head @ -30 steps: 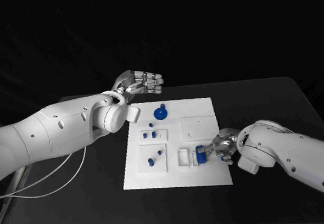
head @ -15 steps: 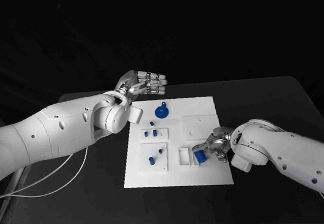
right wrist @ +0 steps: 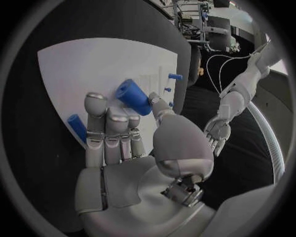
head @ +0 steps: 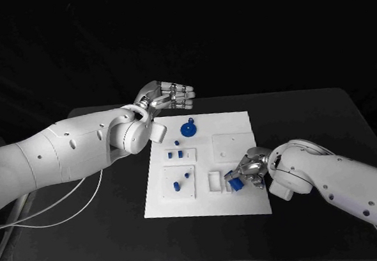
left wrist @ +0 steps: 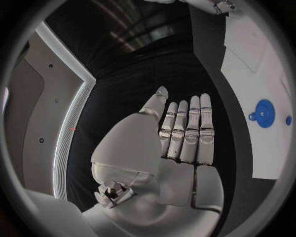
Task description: Assemble the parts on the task board
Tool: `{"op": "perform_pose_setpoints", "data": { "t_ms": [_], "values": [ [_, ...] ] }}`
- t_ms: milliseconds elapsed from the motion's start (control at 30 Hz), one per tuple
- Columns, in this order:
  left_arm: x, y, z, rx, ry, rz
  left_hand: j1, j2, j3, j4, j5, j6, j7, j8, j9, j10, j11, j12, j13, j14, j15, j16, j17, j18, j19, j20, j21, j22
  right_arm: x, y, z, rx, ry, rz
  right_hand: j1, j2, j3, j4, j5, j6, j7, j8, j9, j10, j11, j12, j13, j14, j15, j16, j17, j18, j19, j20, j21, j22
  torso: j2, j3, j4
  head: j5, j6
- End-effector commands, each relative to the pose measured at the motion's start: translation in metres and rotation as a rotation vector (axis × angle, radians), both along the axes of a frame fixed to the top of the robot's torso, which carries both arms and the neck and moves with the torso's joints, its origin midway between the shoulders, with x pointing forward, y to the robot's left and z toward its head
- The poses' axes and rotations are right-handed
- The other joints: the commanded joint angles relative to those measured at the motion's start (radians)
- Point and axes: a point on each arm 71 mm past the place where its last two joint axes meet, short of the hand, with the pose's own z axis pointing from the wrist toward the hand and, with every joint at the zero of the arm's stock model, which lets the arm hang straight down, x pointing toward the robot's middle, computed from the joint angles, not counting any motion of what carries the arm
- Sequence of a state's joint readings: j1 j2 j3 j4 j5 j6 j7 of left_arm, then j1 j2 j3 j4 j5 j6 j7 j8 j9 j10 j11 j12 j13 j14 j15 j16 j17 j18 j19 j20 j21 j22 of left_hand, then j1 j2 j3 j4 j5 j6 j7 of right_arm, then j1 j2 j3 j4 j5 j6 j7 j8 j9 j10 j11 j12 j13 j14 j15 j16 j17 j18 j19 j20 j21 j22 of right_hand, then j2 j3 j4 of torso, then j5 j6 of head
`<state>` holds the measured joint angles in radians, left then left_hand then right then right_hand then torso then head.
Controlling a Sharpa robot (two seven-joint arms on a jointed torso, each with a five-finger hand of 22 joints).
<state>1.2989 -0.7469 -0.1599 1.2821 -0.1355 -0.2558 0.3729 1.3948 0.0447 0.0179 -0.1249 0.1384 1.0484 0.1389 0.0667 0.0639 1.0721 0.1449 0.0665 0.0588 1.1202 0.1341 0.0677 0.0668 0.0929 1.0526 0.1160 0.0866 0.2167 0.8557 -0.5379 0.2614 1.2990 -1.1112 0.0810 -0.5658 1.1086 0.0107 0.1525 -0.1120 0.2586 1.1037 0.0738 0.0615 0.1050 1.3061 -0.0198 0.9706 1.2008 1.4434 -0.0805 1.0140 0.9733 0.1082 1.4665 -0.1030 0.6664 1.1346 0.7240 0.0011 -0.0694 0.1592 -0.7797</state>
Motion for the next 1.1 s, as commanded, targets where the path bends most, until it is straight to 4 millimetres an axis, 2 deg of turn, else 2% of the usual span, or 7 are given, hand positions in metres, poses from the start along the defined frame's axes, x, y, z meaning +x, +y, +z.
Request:
{"op": "perform_pose_setpoints", "data": {
  "t_ms": [33,167,300,500,533,767,1100],
  "values": [
    [0.000,-0.002,0.001,-0.002,-0.005,-0.018,0.005,-0.002,0.000,0.003,-0.005,0.000,0.001,-0.002,-0.001,-0.005,0.000,-0.004,-0.001,-0.003,-0.001,-0.006,-0.001,0.000,0.004,0.000,0.005,-0.001,-0.009,-0.009,-0.018,-0.113,0.023,0.009,-0.003,0.023,0.038,-0.028,0.008,0.030,-0.008,0.002,0.010,0.001,-0.010,-0.008,-0.003,-0.001,-0.012,-0.008,-0.001,-0.008,0.044,-0.009,-0.006,0.002,-0.001,0.0005,0.0006,-0.001,0.000],
    [0.000,-0.001,0.001,-0.001,-0.005,-0.015,0.005,-0.002,0.000,0.003,-0.005,0.000,0.001,-0.002,-0.001,-0.005,0.000,-0.004,-0.001,-0.003,-0.001,-0.006,-0.001,0.000,0.004,0.000,0.005,-0.001,-0.010,-0.010,-0.014,-0.099,-0.005,-0.001,-0.017,0.027,0.039,-0.017,0.022,0.080,-0.025,0.003,0.021,0.007,-0.020,-0.011,-0.006,0.000,-0.019,-0.010,-0.001,-0.014,0.045,-0.016,-0.006,0.004,-0.001,0.0001,0.0009,0.000,0.002],
    [0.000,0.000,0.001,0.000,-0.005,-0.012,0.004,0.000,0.000,0.005,-0.005,0.000,0.001,-0.002,-0.001,-0.005,0.000,-0.004,-0.001,-0.003,-0.001,-0.006,-0.001,0.000,0.004,0.000,0.005,-0.003,-0.013,-0.010,-0.008,-0.083,-0.028,-0.002,-0.027,0.027,0.035,-0.008,0.024,0.104,-0.034,0.003,0.029,0.014,-0.025,-0.015,-0.010,0.000,-0.023,-0.012,-0.002,-0.020,0.046,-0.021,-0.006,0.006,-0.001,0.0000,-0.0008,0.003,0.002],
    [0.001,0.001,0.001,0.001,-0.005,-0.011,0.003,0.001,0.000,0.007,-0.004,0.000,0.000,-0.002,-0.001,-0.005,-0.001,-0.004,-0.001,-0.003,-0.001,-0.007,-0.001,0.000,0.005,0.000,0.005,-0.004,-0.015,-0.008,0.005,-0.052,-0.044,-0.003,-0.040,0.027,0.028,0.010,0.020,0.114,-0.037,0.002,0.028,0.022,-0.028,-0.025,-0.017,0.002,-0.025,-0.011,0.000,-0.024,0.046,-0.023,0.000,0.011,-0.002,-0.0040,-0.0025,0.007,0.003],
    [0.001,0.000,0.001,0.001,-0.005,-0.011,0.003,0.001,0.000,0.007,-0.004,0.000,0.000,-0.002,-0.001,-0.005,-0.001,-0.004,-0.001,-0.003,-0.001,-0.007,-0.001,0.000,0.005,0.000,0.005,-0.004,-0.015,-0.007,0.006,-0.048,-0.043,-0.003,-0.040,0.026,0.026,0.014,0.019,0.116,-0.038,0.002,0.026,0.025,-0.029,-0.026,-0.018,0.002,-0.025,-0.010,0.002,-0.025,0.046,-0.023,0.001,0.012,-0.002,-0.0032,-0.0019,0.007,0.003],
    [0.001,-0.001,0.001,0.000,-0.001,-0.015,0.003,0.001,0.000,0.007,-0.004,0.000,0.000,-0.002,-0.001,-0.005,-0.001,-0.004,-0.001,-0.003,-0.001,-0.007,-0.001,0.000,0.005,0.000,0.005,-0.004,-0.016,-0.001,0.012,-0.023,-0.015,-0.013,-0.045,0.025,0.022,0.028,0.016,0.123,-0.040,0.002,0.023,0.027,-0.029,-0.027,-0.016,0.002,-0.024,-0.008,0.006,-0.027,0.046,-0.023,0.005,0.017,-0.002,-0.0072,0.0008,0.008,0.002],
    [0.001,-0.004,0.001,-0.001,0.003,-0.024,0.002,0.000,0.000,0.009,-0.004,0.000,0.000,-0.002,-0.001,-0.005,0.000,-0.004,-0.001,-0.003,-0.001,-0.007,-0.001,0.000,0.005,0.000,0.006,-0.007,-0.011,0.016,0.017,0.017,0.014,-0.031,-0.057,0.027,0.017,0.045,0.012,0.129,-0.041,0.003,0.021,0.027,-0.029,-0.028,-0.016,0.002,-0.024,-0.005,0.012,-0.029,0.046,-0.023,0.012,0.023,-0.001,-0.0064,-0.0016,0.012,0.001]
  ]
}}
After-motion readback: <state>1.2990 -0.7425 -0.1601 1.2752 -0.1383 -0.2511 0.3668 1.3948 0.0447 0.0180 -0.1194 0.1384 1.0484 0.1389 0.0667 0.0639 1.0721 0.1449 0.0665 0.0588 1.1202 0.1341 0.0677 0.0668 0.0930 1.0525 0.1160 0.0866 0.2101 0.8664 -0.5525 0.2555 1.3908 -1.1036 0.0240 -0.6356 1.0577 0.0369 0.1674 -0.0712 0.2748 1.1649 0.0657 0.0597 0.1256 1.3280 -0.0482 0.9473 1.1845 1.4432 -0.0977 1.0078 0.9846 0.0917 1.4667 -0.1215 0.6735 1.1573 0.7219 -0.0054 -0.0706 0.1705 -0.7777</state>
